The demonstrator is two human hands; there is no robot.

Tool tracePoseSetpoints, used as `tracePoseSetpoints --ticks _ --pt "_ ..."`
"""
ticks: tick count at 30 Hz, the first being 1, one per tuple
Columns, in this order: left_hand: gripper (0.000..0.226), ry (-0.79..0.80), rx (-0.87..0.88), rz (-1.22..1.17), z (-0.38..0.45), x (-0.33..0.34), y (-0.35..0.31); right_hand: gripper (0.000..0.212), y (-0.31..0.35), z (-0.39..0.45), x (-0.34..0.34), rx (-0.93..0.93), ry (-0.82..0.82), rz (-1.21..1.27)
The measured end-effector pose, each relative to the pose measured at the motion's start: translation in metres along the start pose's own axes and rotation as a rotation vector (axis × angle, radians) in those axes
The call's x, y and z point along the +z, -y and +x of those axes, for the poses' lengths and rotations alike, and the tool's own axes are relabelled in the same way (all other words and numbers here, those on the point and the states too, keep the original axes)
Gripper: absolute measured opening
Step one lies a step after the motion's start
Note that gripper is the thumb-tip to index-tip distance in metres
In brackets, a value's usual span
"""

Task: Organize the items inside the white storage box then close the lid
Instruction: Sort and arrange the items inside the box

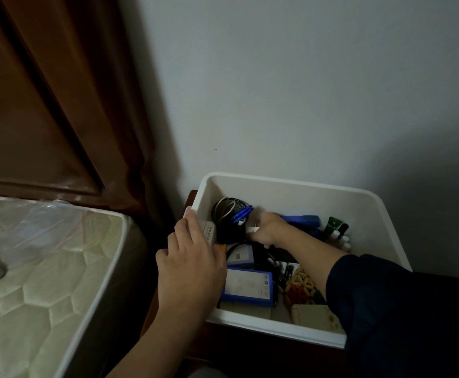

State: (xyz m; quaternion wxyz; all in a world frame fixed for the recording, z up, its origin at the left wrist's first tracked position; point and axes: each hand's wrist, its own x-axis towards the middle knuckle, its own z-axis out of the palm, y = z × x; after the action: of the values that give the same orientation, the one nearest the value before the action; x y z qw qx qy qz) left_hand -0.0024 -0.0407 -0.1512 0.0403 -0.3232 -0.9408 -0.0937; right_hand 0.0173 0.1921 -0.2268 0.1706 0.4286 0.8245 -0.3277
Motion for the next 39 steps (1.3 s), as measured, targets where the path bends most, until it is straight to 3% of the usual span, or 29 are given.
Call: tracePoseSetpoints --ticks 5,11,20,25,30,35,39 --pt "0.079 -0.002 0.008 -0.009 0.000 0.000 0.001 0.038 0.001 -0.007 -0.005 -0.008 -0.058 0.007" --pt "0.079 -0.006 0.002 0.008 0.000 0.000 0.000 0.007 -0.006 -0.031 -0.016 -0.196 -0.404 -0.301" --pt "0.079 -0.007 0.003 -0.005 0.000 0.000 0.000 0.022 -0.010 -0.024 -0.010 -0.322 -0.557 -0.524" --pt "0.079 -0.005 -0.002 -0.011 -0.001 0.000 0.000 0.022 -0.004 -0.023 -0.009 -0.242 -0.508 -0.660" --pt "0.078 -0.006 0.000 -0.016 0.000 0.000 0.001 0.019 -0.006 -0.020 -0.002 -0.194 -0.496 -0.592" --pt "0.078 -0.008 0.000 -0.004 -0.001 0.001 0.002 0.026 -0.007 -0.031 -0.009 -0.280 -0.580 -0.538" --pt "0.079 -0.011 0.002 0.000 -0.001 0.001 0.001 0.034 -0.017 -0.060 -0.015 -0.407 -0.698 -0.302"
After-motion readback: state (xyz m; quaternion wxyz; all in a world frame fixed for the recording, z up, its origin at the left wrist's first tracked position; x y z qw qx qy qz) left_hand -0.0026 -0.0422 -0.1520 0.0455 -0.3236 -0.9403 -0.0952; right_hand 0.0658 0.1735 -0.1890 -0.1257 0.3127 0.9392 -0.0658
